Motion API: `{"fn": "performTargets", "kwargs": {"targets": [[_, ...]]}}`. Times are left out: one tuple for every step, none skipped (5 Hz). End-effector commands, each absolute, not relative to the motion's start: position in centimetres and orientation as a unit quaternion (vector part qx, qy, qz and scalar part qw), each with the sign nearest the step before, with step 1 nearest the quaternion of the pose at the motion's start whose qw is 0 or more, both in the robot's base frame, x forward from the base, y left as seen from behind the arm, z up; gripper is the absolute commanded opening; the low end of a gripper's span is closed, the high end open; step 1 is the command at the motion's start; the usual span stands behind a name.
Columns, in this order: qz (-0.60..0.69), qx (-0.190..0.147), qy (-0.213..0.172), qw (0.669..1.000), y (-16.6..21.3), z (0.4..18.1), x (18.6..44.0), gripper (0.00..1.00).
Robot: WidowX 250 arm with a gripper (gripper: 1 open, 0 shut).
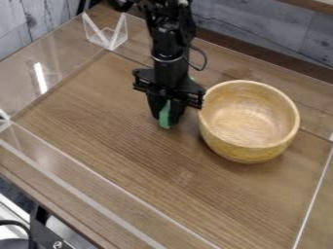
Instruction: Put green stick into wooden bowl
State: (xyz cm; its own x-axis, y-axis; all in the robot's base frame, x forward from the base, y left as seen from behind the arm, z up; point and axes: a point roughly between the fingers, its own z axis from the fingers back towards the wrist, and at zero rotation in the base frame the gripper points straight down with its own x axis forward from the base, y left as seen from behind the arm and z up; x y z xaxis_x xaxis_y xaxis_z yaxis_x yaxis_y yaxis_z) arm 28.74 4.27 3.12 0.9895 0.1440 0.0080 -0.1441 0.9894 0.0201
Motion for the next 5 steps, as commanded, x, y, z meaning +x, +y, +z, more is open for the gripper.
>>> {"fn": "performTargets", "kwargs": {"targets": [[0.073,0.01,-0.04,0.996,4.0,5.9,30.1,0.0],[0.075,0.006,-0.038,0.996,3.6,6.6,30.2,0.0],[0.075,-0.001,-0.04,0.996,2.6,7.4,30.6,0.0],[0.071,-0.009,-0.043,0.997,0.9,7.8,31.3,0.0],[0.064,-0.016,-0.048,0.997,-1.1,7.8,32.5,0.0]]}}
